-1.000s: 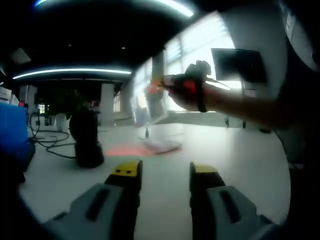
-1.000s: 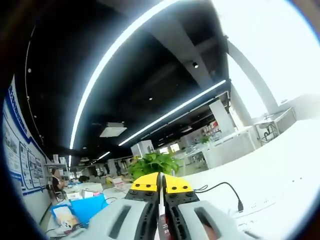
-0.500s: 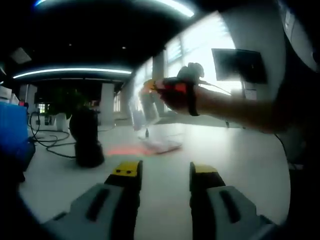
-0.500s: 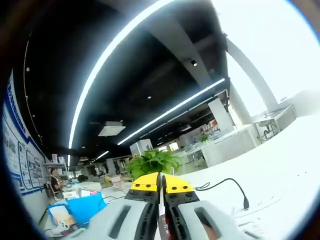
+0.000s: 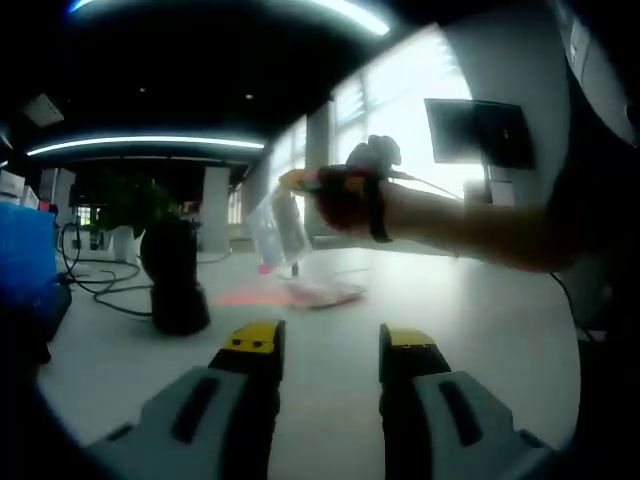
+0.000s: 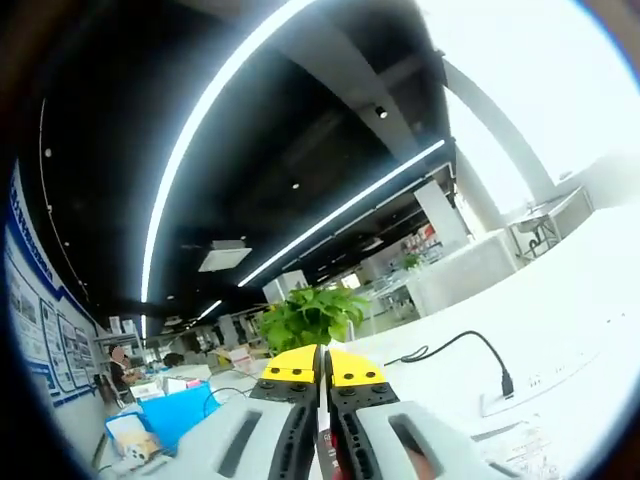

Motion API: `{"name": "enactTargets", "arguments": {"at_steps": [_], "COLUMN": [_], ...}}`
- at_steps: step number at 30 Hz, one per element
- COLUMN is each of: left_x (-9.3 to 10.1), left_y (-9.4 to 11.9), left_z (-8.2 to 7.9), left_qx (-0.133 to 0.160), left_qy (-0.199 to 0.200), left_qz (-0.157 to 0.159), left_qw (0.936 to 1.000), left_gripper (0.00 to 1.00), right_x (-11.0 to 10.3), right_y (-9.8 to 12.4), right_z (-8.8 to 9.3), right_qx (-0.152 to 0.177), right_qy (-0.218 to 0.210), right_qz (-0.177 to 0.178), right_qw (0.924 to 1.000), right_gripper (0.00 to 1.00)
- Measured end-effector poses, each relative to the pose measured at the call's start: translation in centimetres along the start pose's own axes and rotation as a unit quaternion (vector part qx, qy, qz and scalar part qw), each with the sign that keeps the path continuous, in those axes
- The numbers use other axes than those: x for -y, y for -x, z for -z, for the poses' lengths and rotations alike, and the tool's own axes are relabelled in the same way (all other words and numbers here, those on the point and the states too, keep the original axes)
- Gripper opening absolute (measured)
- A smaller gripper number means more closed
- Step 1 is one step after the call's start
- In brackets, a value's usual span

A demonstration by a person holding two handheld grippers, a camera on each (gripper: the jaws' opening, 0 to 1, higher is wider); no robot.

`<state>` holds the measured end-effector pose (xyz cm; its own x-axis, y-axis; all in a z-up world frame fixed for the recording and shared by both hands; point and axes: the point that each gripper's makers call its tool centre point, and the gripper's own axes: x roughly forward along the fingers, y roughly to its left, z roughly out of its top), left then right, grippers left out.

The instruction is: Clip sheet goods on table flip sheet goods clip sheet goods scan sheet goods put sheet goods back to table

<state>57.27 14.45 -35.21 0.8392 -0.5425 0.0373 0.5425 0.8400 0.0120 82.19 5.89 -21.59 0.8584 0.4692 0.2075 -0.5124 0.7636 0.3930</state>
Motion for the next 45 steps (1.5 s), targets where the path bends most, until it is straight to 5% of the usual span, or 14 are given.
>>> {"name": "enactTargets", "arguments": {"at_steps": [21, 38, 45], "left_x": [0.0, 0.0, -0.1], "left_y": [0.0, -0.2, -0.3], "left_z": [0.0, 0.1, 0.3], "left_qx": [0.0, -0.003, -0.007], "left_qy": [0.0, -0.004, -0.011], "left_qz": [0.0, 0.0, -0.002], "left_qw": [1.0, 1.0, 0.9999], "left_gripper": [0.3, 0.3, 0.3], "right_x": [-0.8, -2.0, -2.1], "right_y": [-1.3, 1.4, 2.5], "right_z": [1.7, -2.2, -3.1], "right_qx": [-0.009, -0.014, -0.044], "right_qy": [-0.023, 0.011, 0.032], "right_qz": [-0.005, -0.041, -0.075], "right_qw": [0.9997, 0.999, 0.9957], "right_gripper": [0.0, 0.0, 0.0]}}
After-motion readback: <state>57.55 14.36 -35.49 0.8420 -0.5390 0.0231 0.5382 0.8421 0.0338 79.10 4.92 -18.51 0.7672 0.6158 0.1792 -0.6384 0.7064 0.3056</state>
